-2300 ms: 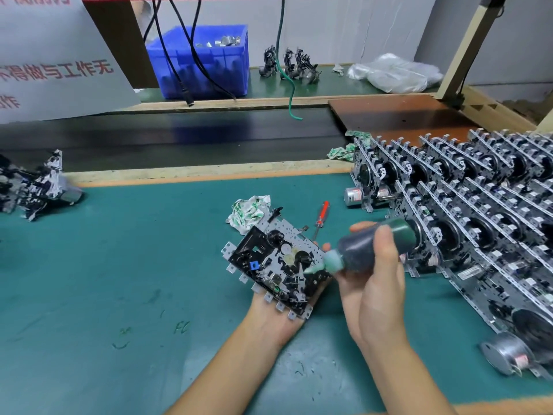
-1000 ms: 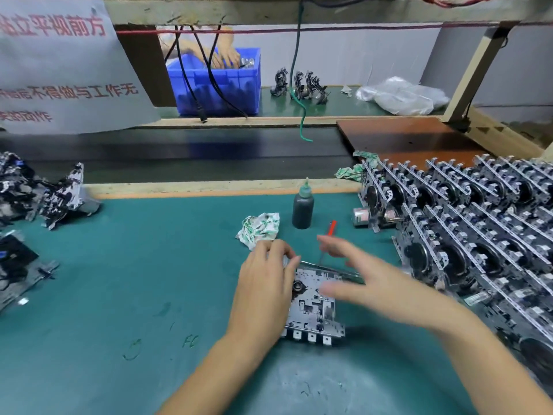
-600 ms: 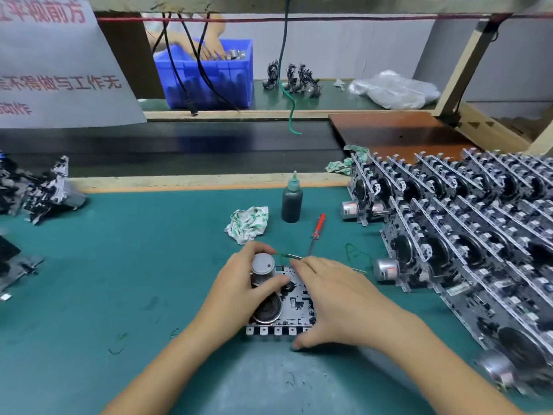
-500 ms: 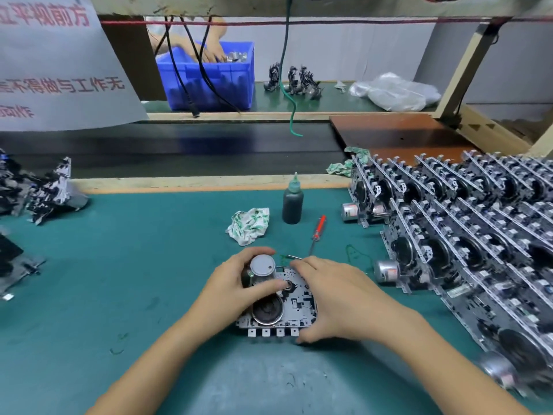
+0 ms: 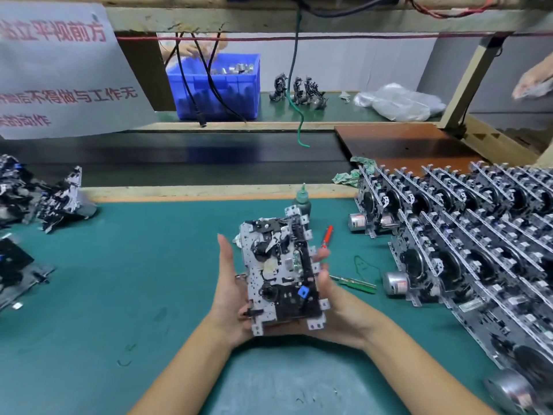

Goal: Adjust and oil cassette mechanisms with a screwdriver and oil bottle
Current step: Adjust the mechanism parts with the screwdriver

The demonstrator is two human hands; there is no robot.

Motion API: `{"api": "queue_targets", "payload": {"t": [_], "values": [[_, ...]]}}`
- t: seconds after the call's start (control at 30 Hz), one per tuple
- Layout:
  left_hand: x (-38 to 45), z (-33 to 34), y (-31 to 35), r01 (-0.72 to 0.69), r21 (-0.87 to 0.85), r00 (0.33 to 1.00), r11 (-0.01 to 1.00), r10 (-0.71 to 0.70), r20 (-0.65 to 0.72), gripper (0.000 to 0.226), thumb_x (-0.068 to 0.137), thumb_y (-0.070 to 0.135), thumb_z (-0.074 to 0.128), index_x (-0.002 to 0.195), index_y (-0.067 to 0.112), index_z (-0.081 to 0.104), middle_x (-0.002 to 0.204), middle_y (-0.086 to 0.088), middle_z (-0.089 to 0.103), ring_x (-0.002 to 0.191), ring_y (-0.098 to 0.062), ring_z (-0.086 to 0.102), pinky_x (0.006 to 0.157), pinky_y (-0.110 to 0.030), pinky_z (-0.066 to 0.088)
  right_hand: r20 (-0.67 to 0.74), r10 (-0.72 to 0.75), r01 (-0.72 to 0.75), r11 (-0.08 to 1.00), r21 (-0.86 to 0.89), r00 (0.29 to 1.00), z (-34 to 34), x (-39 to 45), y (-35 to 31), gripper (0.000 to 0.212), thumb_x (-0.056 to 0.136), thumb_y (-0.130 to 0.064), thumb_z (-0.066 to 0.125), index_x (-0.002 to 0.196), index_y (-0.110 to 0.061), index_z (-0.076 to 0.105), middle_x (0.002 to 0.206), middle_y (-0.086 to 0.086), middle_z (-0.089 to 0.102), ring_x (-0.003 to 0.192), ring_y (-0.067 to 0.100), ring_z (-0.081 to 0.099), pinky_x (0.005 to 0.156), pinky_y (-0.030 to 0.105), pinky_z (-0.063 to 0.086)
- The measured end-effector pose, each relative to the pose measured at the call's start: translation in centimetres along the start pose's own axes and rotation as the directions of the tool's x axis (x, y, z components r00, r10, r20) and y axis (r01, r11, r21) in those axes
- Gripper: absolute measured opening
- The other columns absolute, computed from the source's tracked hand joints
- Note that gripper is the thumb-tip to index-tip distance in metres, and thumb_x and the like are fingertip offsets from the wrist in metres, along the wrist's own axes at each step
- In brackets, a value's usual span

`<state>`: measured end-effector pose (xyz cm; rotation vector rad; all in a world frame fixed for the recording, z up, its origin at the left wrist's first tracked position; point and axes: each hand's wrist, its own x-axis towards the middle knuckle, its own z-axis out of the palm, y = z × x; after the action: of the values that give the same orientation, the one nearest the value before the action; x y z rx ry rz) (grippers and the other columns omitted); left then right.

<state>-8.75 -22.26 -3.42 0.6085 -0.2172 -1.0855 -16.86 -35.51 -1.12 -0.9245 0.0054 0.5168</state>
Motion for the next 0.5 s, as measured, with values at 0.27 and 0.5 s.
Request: {"api": "queue_targets", "payload": {"t": [0.27, 0.5], "values": [[0.7, -1.1, 0.8, -0.123, -0.05, 0.992, 0.991, 0.121, -0.034, 0.091, 0.064, 0.055, 0.079, 0.133, 0.003, 0.052, 0.14, -0.026, 0.045, 0.13, -0.039, 0.043, 0.106, -0.05, 0.037, -0.41, -0.761, -0.127, 0.403, -0.906, 0.503, -3.6, 0.0, -0.8, 0.024, 0.085, -0.038, 0.065, 0.088, -0.015, 0.072, 0.075, -0.006, 0.071, 0.076, 0.013, 0.065, 0.071, 0.025, 0.048], [0.8, -1.3, 0.5, -0.111, -0.06, 0.993, 0.992, 0.108, -0.05, 0.078, 0.071, 0.045, 0.074, 0.132, 0.002, 0.052, 0.138, -0.032, 0.044, 0.131, -0.045, 0.04, 0.103, -0.056, 0.038, -0.296, -0.662, -0.483, -0.114, -0.868, 0.688, -5.2, 1.0, 0.4, 0.016, 0.091, -0.036, 0.058, 0.102, -0.024, 0.061, 0.101, -0.007, 0.053, 0.101, 0.015, 0.046, 0.079, 0.027, 0.035]]}}
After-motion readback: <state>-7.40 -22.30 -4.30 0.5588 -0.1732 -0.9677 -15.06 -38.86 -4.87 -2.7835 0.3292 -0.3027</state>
